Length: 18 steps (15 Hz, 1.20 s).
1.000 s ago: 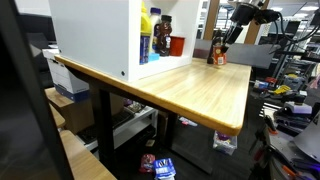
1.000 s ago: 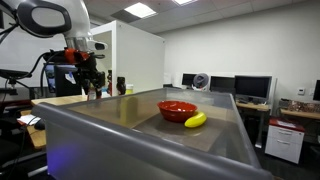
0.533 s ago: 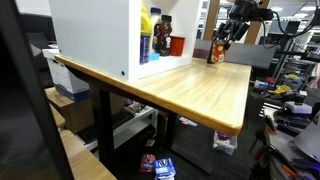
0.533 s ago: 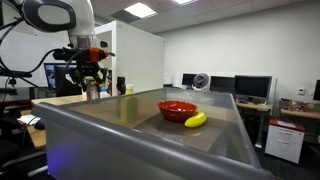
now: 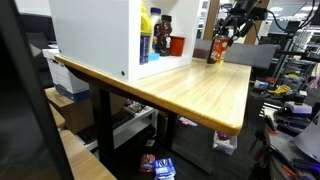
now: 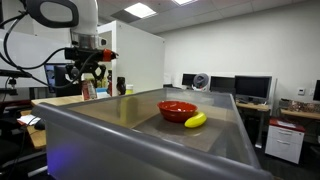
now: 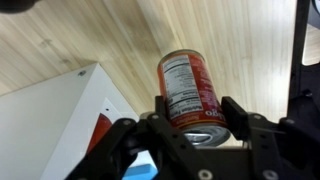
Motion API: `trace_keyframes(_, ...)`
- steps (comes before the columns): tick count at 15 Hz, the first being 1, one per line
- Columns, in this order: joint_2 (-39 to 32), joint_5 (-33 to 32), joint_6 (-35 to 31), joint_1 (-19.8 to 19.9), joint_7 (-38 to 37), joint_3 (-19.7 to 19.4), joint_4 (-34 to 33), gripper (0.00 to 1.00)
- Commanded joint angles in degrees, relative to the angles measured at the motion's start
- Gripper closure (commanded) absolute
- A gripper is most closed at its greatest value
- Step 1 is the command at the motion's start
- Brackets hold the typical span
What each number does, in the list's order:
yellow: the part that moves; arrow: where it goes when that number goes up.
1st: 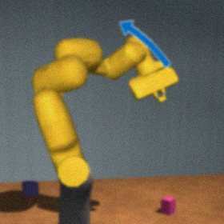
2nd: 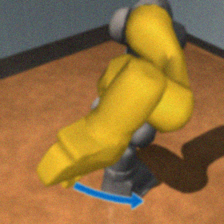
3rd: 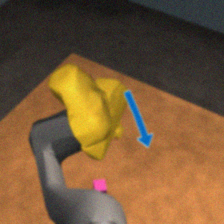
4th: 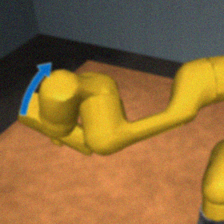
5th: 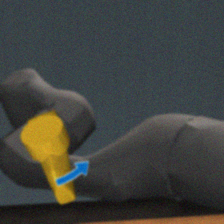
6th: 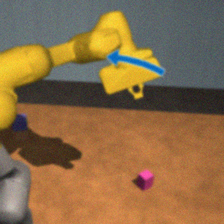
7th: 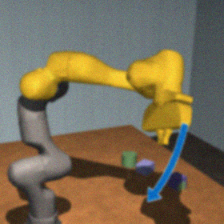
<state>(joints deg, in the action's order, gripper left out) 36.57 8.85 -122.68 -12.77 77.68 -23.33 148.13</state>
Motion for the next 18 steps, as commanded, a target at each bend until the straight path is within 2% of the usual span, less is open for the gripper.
trace_keyframes(1, -1.0, 5.1, 4.9, -0.8, 12.4, -1.4, -2.6, 0.66)
trace_keyframes(5, -1.8, 8.6, 9.5, 0.2, 20.9, -1.3, -3.9, 0.66)
trace_keyframes(12, -3.7, 11.5, 14.3, 1.7, 30.1, -0.2, -6.0, 0.66)
trace_keyframes(18, -4.3, 7.3, 9.9, 4.4, 33.6, 5.4, -5.6, 0.66)
